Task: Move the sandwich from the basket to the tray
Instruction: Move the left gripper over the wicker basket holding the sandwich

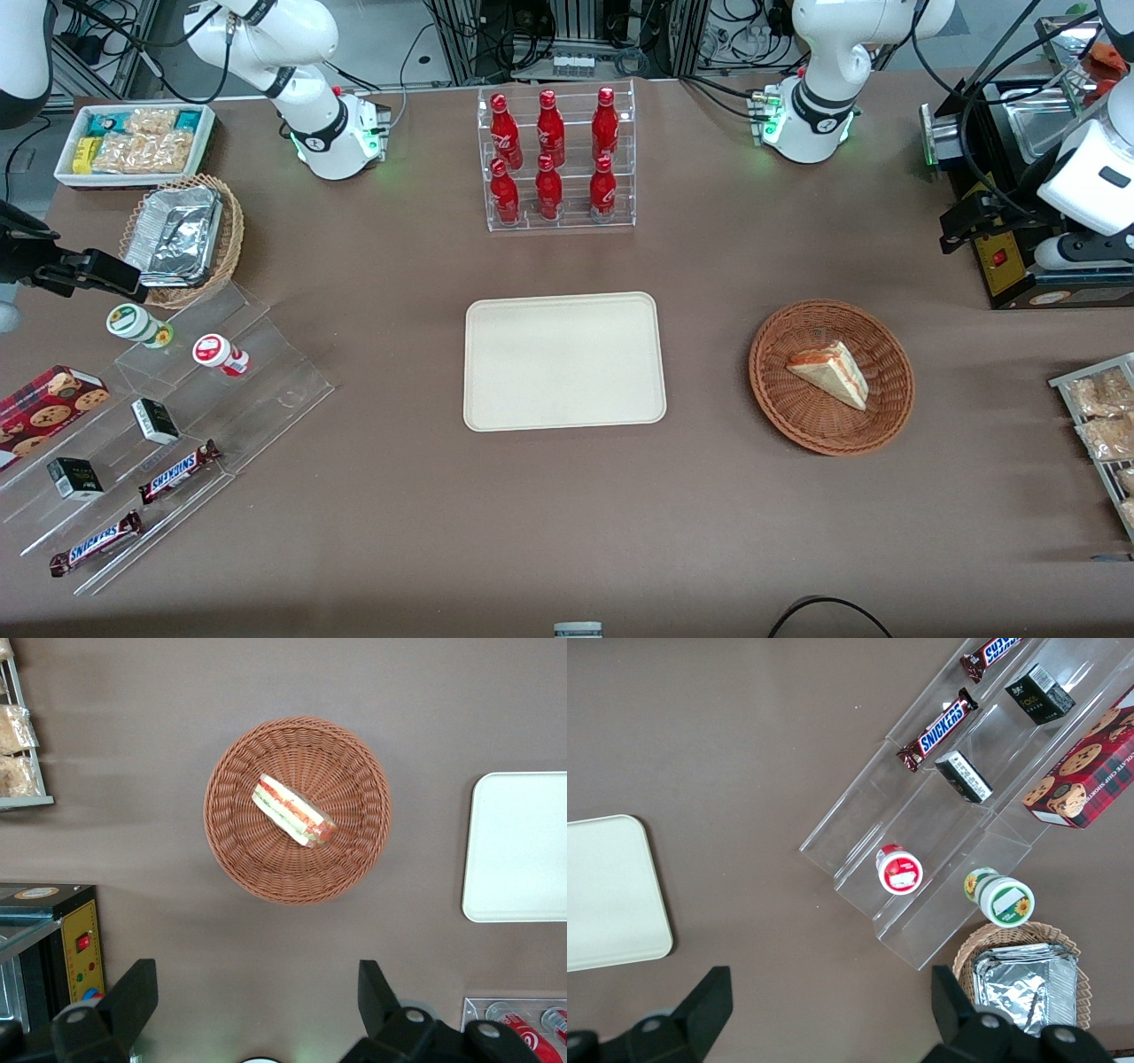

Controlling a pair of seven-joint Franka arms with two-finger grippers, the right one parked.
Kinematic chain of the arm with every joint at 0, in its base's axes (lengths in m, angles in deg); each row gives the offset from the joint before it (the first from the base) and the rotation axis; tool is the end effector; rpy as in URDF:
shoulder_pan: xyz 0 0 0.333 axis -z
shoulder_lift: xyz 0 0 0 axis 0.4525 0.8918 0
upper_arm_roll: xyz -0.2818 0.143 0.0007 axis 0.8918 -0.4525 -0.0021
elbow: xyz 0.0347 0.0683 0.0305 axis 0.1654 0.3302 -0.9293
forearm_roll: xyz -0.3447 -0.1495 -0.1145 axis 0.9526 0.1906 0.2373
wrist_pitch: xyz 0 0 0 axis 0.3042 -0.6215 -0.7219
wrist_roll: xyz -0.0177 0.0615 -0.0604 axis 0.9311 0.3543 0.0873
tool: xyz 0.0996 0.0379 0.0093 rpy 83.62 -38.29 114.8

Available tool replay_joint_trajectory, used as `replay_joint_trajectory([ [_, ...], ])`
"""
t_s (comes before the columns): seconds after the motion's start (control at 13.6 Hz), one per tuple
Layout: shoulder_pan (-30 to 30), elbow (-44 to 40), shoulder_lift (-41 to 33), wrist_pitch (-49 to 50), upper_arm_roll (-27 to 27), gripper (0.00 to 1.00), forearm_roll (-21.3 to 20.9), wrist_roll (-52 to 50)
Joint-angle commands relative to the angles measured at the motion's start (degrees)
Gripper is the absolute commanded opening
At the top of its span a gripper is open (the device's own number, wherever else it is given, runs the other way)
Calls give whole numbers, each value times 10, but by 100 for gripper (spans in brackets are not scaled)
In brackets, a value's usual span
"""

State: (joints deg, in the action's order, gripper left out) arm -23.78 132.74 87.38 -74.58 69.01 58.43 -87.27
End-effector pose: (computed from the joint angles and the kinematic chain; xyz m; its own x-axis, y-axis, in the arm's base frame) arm 0.5345 -0.0347 0.6244 0.9987 0.0257 -0.0436 0.0252 -0.9996 -0.0135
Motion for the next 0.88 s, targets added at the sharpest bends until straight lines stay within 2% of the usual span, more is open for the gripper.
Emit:
replay_joint_trajectory([
  [0.0,1,2,-10,13,-8,100,1,11],
  [0.52,7,10,42,-15,-5,100,-7,1],
  [0.66,7,42,44,-60,-4,100,-7,-21],
  [0.81,28,77,51,-116,-2,100,-7,-85],
])
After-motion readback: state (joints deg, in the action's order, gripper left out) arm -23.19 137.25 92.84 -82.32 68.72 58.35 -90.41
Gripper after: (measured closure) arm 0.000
